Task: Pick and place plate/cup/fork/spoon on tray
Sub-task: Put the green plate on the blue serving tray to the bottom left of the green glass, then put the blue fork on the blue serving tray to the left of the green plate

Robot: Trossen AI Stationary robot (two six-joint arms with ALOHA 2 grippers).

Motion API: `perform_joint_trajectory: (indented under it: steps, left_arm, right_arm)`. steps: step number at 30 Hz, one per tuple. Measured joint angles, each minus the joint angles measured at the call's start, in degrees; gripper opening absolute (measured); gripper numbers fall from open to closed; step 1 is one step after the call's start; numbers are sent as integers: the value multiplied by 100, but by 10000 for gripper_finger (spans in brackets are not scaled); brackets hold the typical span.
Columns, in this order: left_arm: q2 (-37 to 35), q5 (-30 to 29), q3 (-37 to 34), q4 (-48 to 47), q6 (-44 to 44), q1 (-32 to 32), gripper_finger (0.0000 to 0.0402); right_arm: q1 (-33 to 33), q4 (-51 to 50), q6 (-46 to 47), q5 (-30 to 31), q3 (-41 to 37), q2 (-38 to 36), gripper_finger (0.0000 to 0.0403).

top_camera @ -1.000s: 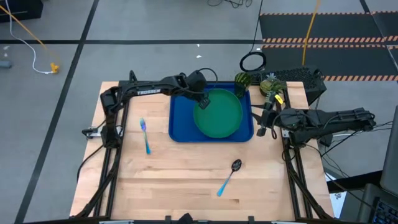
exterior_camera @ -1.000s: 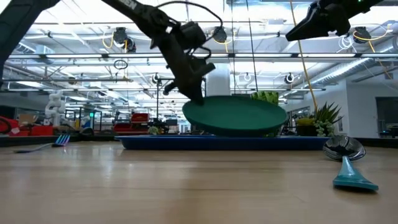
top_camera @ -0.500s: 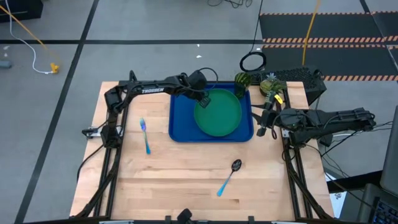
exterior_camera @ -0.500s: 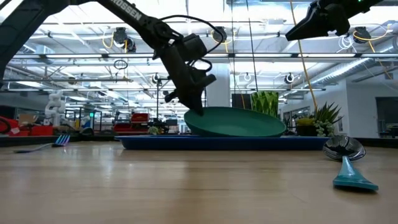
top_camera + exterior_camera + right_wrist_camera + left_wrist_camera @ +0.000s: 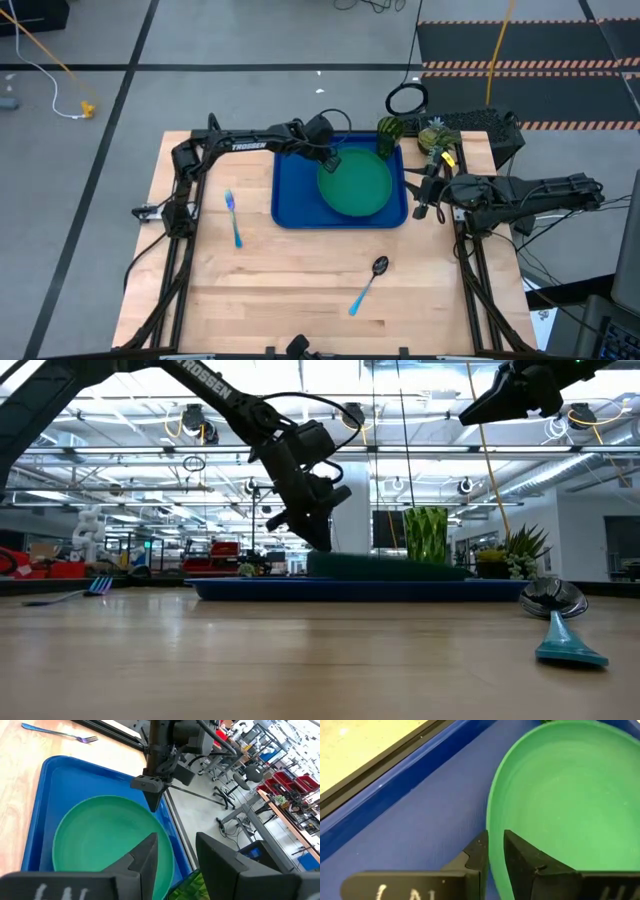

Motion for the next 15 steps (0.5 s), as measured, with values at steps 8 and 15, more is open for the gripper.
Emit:
perform_joint_trajectory:
  steps: [8,15]
  left_arm:
    - [-124,-18,0,-48,145,-4,62]
    - [-669,-83,2,-418,244,-135,63]
  right_arm:
    - [0,-3,1,-5,0,-2,125]
    - [-2,-9,5,-7,-2,4,125]
